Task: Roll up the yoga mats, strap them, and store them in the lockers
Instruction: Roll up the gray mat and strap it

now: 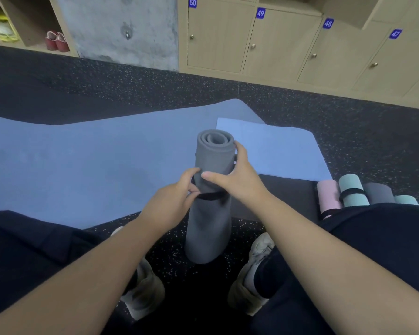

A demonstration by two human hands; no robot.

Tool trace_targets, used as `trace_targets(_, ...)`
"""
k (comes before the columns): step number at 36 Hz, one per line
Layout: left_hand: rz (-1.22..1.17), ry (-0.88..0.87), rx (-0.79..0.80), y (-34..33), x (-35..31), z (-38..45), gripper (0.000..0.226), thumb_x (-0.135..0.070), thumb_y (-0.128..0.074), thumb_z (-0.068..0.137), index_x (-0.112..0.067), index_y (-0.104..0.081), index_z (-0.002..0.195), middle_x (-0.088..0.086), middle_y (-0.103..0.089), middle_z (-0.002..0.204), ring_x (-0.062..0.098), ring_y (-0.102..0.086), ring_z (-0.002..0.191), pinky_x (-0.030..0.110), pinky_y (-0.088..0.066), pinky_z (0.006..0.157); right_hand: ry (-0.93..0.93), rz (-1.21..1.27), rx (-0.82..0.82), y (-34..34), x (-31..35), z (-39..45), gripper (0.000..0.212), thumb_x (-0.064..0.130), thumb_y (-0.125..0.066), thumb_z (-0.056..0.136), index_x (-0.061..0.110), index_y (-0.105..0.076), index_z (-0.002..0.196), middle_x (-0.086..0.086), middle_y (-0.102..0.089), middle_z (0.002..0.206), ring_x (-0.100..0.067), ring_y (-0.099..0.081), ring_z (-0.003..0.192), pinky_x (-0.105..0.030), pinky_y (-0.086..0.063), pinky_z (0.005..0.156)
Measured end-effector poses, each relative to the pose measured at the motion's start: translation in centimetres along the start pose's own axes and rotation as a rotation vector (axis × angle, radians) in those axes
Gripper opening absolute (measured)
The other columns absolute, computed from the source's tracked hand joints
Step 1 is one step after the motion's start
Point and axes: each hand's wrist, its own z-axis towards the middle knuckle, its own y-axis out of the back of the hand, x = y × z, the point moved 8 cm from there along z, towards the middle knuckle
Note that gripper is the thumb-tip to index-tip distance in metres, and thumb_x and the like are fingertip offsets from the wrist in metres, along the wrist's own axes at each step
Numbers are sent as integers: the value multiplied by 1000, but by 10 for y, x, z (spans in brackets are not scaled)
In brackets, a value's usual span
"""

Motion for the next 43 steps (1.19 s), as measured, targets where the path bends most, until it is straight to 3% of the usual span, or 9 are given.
trace_targets(3,-9,-55,-4,6,-14,-1,48,-20,-48,100,-25,-34,145,-20,-66,107,10,-60,98,18,-34,73,22,71,-45,9,8,0,117,41,-87,66,25,-10,152,13,-40,146,-6,-44,129,-30,-40,106)
trace_targets(8,-87,-101,-89,21,-22,0,36,-15,-50,98,-25,-48,132,-15,-48,108,3,-60,95,18,-42,80,49,98,-74,17,16,-3,77,28,-87,70,33,-34,125,30,-51,113,11,-53,105,-22,-45,94)
trace_targets(14,-125,91,-238,47,0,10,50,-20,-51,98,-19,-31,144,-15,-33,124,10,-58,90,32,-44,84,162,-9,94,-4,22,-16,80,19,-89,66,32,-37,126,24,-49,122,17,-47,111,-2,-37,87)
trace_targets(19,18,114,-82,40,6,22,24,-14,-44,99,-10,-62,114,7,-64,113,26,-57,102,30,-40,76,168,-54,181,-18,18,-25,80,15,-88,67,35,-38,126,29,-48,121,15,-47,112,-4,-37,89)
trace_targets(26,-30,126,26,28,3,24,19,-13,-47,97,-11,-62,108,3,-66,99,20,-59,92,28,-38,71,310,-245,160,-13,38,-33,100,21,-86,72,33,-21,147,15,-27,138,20,-23,124,3,-18,99)
trace_targets(30,-81,107,58,20,-1,24,23,-9,-53,92,-17,-61,111,2,-67,97,20,-63,91,31,-47,79,348,-363,118,-10,45,-35,85,24,-80,75,24,-37,147,9,-38,132,-4,-37,127,-10,-26,103)
trace_targets(35,-151,83,26,16,-5,22,16,-12,-58,92,-27,-58,99,-7,-62,85,18,-62,85,30,-49,79,297,-381,136,-4,44,-34,78,15,-76,74,20,-43,144,11,-38,127,-4,-41,122,-2,-25,99)
trace_targets(39,-158,110,-49,19,-8,22,21,-13,-61,92,-15,-67,112,-7,-63,81,12,-59,78,13,-43,67,258,-559,130,1,50,-32,79,22,-70,73,27,-39,145,11,-36,145,-20,-36,132,-33,-36,107)
trace_targets(43,-203,120,-72,20,-15,21,15,-14,-61,91,-13,-70,103,-1,-70,87,18,-65,83,32,-51,81,221,-727,59,1,55,-33,76,45,-74,75,29,-37,140,14,-36,145,-20,-34,131,-35,-41,96)
